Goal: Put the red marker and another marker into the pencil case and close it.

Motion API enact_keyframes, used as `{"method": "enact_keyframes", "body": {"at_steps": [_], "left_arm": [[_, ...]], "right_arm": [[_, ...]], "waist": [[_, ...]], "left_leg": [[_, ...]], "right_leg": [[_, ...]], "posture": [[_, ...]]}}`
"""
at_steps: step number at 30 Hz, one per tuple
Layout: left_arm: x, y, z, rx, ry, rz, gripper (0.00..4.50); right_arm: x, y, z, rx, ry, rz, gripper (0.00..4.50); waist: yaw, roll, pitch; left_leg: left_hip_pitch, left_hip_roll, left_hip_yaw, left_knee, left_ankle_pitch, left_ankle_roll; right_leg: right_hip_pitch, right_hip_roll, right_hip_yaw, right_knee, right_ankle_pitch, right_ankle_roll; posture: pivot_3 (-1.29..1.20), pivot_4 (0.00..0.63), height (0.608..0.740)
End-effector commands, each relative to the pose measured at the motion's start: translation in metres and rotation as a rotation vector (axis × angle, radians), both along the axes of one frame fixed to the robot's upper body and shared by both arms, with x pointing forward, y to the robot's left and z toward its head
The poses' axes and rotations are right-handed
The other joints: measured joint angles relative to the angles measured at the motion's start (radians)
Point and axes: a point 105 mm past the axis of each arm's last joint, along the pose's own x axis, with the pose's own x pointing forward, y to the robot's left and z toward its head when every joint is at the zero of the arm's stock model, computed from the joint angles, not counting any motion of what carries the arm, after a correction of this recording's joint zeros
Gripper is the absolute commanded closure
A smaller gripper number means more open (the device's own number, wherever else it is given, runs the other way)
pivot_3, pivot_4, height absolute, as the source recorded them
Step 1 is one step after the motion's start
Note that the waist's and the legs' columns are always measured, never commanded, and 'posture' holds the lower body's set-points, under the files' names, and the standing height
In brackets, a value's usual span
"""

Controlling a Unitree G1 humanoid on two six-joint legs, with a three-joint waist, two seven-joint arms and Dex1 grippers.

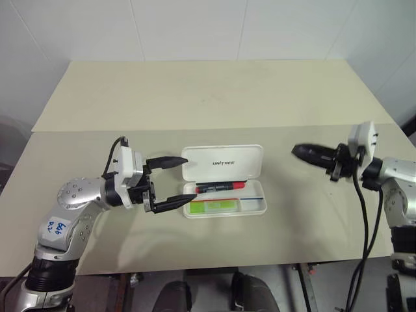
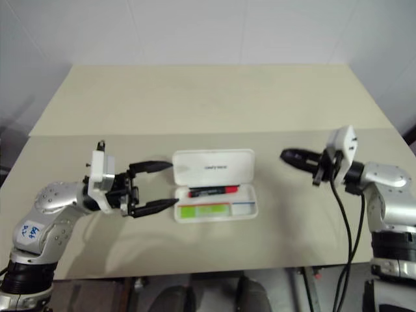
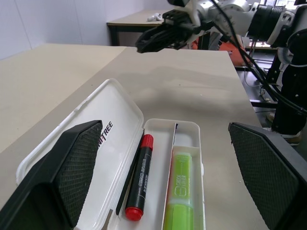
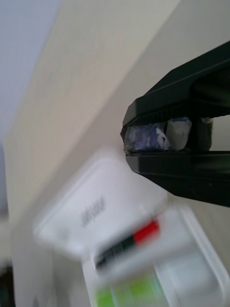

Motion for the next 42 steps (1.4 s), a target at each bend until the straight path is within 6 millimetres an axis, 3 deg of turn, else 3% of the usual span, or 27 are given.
{"method": "enact_keyframes", "body": {"at_steps": [1, 6, 11, 19, 31, 42], "left_arm": [[-0.007, -0.004, 0.004, -0.008, -0.037, -0.013, 0.0], [-0.01, -0.005, 0.003, -0.004, -0.019, -0.02, 0.0], [-0.011, -0.001, 0.004, 0.008, -0.016, -0.018, 0.0], [-0.016, 0.003, 0.003, 0.008, 0.0, 0.012, 0.0], [-0.025, 0.006, 0.003, 0.014, 0.006, 0.05, 0.0], [-0.024, 0.005, 0.005, 0.026, 0.0, 0.054, 0.0]], "right_arm": [[-0.012, 0.015, -0.001, -0.048, -0.006, 0.134, 4.09], [-0.012, 0.019, -0.013, -0.185, -0.033, 0.291, 4.09], [0.0, 0.034, -0.016, -0.196, -0.008, 0.379, 4.09], [-0.006, 0.058, -0.029, -0.163, 0.069, 0.478, 4.09], [-0.022, 0.057, -0.058, -0.141, 0.166, 0.482, 4.09], [-0.008, 0.065, -0.071, -0.12, 0.166, 0.445, 4.09]], "waist": [[-0.001, 0.0, 0.0], [0.0, -0.001, 0.0], [-0.004, 0.0, 0.0], [0.001, 0.0, 0.0], [0.001, -0.001, 0.0], [-0.001, -0.001, 0.0]], "left_leg": [[0.0, 0.0, 0.0, 0.0, 0.0, 0.0], [0.0, -0.001, 0.0, 0.001, 0.0, 0.0], [0.0, 0.0, 0.001, 0.001, 0.0, 0.0], [-0.001, 0.0, -0.001, 0.001, 0.0, 0.0], [-0.001, 0.0, -0.002, 0.001, 0.0, -0.001], [0.0, 0.0, -0.002, 0.001, 0.0, -0.001]], "right_leg": [[0.0, 0.0, 0.0, -0.001, 0.0, 0.0], [0.0, -0.001, 0.0, 0.0, 0.0, 0.0], [0.0, 0.0, 0.0, -0.001, 0.0, 0.0], [0.0, 0.0, -0.002, -0.001, 0.0, 0.0], [0.0, 0.0, -0.001, 0.0, 0.0, -0.001], [0.0, 0.001, -0.001, 0.0, 0.0, -0.001]], "posture": [[0.0, 0.15, 0.74], [0.0, 0.15, 0.74], [0.0, 0.15, 0.74], [0.0, 0.15, 0.74], [0.0, 0.15, 0.74], [0.0, 0.15, 0.74]]}}
